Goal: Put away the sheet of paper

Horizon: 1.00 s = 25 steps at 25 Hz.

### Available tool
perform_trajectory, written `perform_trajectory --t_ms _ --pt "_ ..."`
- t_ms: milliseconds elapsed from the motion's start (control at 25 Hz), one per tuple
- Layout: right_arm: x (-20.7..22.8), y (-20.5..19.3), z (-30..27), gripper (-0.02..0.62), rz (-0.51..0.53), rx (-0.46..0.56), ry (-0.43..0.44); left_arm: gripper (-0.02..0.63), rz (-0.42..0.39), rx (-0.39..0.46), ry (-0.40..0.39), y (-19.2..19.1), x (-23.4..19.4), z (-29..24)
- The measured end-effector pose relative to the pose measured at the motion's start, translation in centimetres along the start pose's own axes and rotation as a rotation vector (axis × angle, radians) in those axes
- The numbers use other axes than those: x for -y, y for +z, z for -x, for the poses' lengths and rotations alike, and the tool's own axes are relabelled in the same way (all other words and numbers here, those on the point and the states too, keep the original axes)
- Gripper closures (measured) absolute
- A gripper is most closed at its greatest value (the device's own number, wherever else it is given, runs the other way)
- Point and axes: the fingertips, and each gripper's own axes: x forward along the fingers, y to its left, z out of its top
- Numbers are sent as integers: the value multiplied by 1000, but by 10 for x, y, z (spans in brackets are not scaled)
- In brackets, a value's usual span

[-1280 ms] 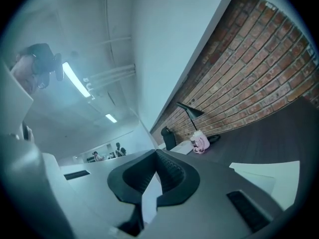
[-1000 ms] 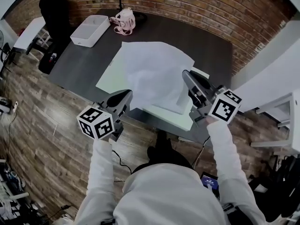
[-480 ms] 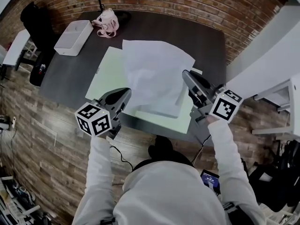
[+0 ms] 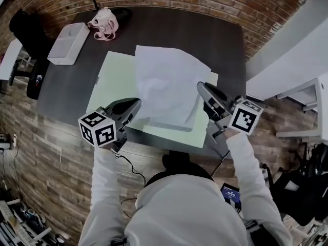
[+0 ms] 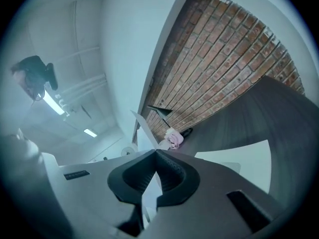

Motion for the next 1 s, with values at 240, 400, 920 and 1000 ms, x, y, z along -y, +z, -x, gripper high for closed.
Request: perform_trajectory --t_ms 240,400,920,1000 --pt "18 -15 -5 568 4 -70 -44 589 22 -81 -24 -18 -9 -7" --pt "26 -27 -10 568 21 -122 -71 589 32 -117 -12 -29 -18 -14" --pt "51 -66 -9 568 -20 -270 -161 589 69 -250 -26 -65 -23 -32" --pt "54 -72 -9 568 -9 -291 -179 589 83 -271 -29 -71 -22 -34"
